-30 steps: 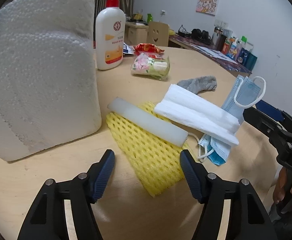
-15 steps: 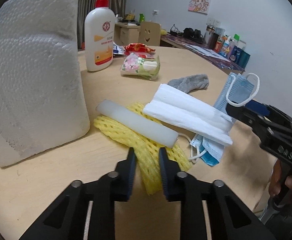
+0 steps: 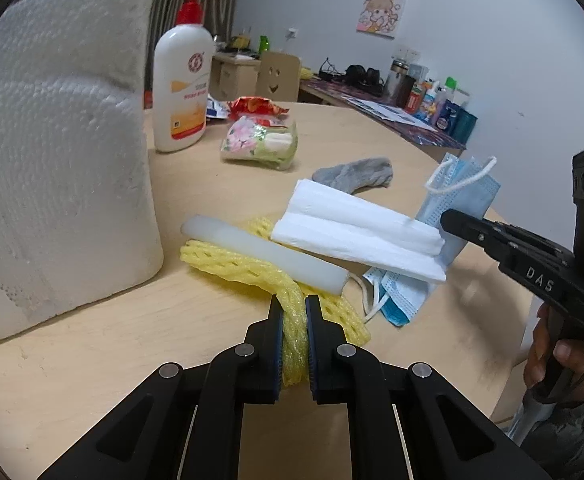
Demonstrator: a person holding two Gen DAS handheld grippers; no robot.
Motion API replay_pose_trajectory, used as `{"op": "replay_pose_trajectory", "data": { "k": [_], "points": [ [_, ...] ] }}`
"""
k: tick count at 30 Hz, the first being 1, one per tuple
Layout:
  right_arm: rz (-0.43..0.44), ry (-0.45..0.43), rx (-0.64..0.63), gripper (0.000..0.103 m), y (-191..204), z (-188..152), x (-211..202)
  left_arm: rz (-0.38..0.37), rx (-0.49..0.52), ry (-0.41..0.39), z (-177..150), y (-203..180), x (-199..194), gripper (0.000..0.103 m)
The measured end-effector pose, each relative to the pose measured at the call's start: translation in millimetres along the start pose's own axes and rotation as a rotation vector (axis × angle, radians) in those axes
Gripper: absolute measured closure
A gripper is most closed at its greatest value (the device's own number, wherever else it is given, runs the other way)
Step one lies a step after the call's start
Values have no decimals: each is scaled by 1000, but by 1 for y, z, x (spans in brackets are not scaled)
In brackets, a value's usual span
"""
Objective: Organize soft objects
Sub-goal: 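Lift the yellow net with the left tool while the right tool lifts the blue mask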
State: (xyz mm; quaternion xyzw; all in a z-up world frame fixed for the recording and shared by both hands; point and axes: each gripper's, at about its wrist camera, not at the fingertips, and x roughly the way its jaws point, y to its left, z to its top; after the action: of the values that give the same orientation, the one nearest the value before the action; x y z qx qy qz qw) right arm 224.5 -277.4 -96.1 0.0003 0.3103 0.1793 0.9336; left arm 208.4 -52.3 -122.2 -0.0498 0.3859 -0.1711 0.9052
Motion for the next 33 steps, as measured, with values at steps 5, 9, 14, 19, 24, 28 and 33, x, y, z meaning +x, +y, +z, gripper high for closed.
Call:
{"op": "replay_pose_trajectory", "data": {
  "k": [5, 9, 14, 19, 24, 28, 33],
  "points": [
    [-33, -14, 6, 92, -2, 1, -5, -9, 27, -21, -2, -5, -5, 93],
    [-58, -51, -3, 92, -1, 6, -20, 9, 44, -46, -2, -6, -14, 93],
    [-76, -101, -10, 93, 2, 11, -39, 21, 56, -103, 1, -9, -42, 93],
    [-81, -142, -18, 93, 8, 13, -57, 42, 82, -174, 4, -14, -71, 93],
    [-91, -185, -15, 93, 8, 15, -77, 58, 92, -219, 2, -20, -93, 93],
    [-100, -219, -15, 93, 8, 16, -93, 61, 96, -252, 0, -24, -111, 93],
    [-99, -280, -7, 93, 9, 17, -119, 67, 95, -290, -1, -28, -132, 93]
  ]
}}
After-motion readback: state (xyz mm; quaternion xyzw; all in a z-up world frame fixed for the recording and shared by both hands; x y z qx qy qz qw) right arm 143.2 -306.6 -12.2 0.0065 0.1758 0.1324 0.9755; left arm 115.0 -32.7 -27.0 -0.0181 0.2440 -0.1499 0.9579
